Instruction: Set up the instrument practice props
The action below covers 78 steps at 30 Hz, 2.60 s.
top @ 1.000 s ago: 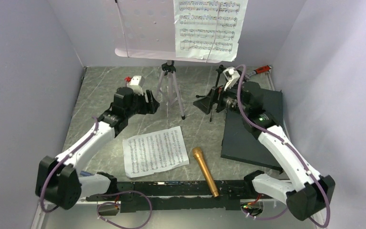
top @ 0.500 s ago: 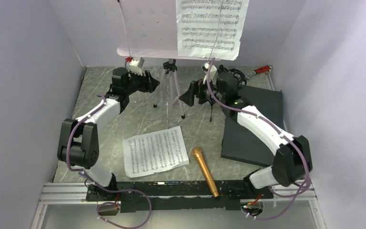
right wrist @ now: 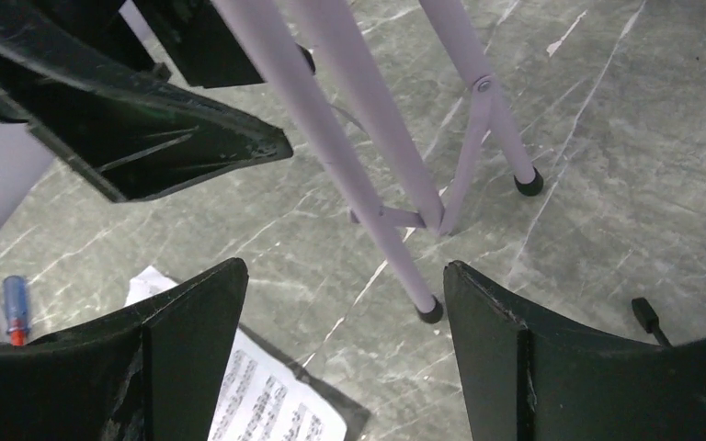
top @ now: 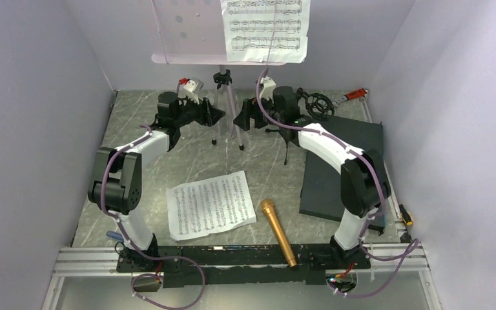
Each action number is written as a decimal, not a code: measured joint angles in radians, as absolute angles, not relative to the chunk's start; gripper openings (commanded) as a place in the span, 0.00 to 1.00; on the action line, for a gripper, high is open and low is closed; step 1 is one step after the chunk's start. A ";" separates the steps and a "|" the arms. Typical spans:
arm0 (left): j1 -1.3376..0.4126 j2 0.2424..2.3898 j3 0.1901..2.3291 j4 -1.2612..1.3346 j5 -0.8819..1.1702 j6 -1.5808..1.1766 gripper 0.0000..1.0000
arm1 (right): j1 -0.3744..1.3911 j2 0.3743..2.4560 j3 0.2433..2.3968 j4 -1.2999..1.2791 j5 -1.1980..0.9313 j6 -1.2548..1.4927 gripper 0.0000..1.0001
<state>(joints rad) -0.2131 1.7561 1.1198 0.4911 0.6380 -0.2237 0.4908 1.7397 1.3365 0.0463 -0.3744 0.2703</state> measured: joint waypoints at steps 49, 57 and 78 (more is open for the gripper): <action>-0.385 1.630 0.985 0.432 0.145 0.056 0.03 | 0.546 1.891 1.274 0.318 -0.338 0.138 0.00; -0.422 1.534 0.913 0.371 0.064 0.051 0.03 | 0.553 1.806 1.198 0.255 -0.342 0.137 0.00; -0.499 1.336 0.761 0.263 -0.103 -0.003 0.03 | 0.567 1.676 1.120 0.080 -0.290 0.104 0.00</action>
